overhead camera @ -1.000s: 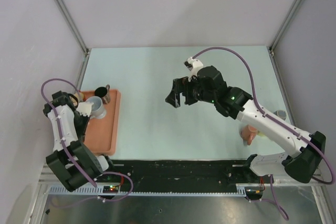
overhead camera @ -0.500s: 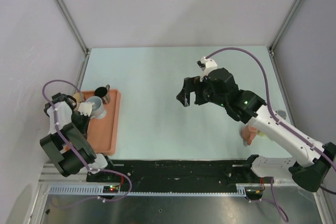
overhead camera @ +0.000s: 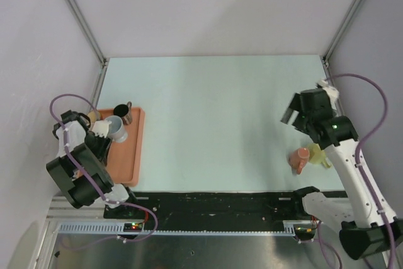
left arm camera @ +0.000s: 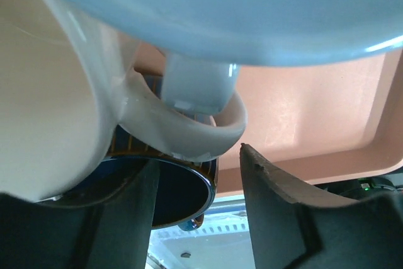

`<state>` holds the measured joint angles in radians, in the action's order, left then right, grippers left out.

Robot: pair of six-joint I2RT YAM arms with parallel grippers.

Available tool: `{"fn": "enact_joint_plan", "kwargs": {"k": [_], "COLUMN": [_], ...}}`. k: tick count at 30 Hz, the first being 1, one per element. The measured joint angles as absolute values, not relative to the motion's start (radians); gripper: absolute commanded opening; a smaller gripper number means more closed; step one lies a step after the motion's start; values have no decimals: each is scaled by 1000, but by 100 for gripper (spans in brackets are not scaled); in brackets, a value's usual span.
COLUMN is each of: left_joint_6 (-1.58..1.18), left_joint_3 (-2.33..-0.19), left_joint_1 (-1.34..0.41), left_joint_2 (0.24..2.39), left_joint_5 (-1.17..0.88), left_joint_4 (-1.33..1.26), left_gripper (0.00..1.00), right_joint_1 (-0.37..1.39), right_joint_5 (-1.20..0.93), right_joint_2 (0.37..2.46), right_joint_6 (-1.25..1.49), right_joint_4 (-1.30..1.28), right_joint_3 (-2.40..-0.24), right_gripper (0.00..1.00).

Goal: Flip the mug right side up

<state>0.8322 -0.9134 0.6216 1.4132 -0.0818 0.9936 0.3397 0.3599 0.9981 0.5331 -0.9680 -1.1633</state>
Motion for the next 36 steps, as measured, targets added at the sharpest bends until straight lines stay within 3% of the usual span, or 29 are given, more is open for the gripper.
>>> {"fn": "enact_joint_plan", "kwargs": {"k": [7,11,15,18,23,27,36], "left_joint_6": [830,827,811,793,764,749,740], "left_joint_3": [-925,-974,-1042,-1093,-1152,-1161,-1161], "left_joint_1": [623,623,614,591,536,499,484], "left_joint_2": [1351,1326,1316,1309,1308,1308,1306], "left_joint_5": [-83,-92,-114,-134,-154,-165,-165], "left_joint_4": [1002,1037,1079,1116,1159,1179,1200], "left_gripper": [70,71,71,71,71,71,71], "right_joint_1": [-118,-464,-656,-724,-781,-834,-865], "right_joint_5": [368,263,192,135,88,67,-33], "right_joint_2": [873,844,855,877,904,898,962], "right_joint_6": [570,577,619,660,742,842,1004], "right_joint_4": [-1022,-994,-967,-946,-915,-873,-781], "right_joint_3": [-1027,-960,-896,-862,-820,-759,-639], "right_gripper": [99,99,96,92,72,65,62]}}
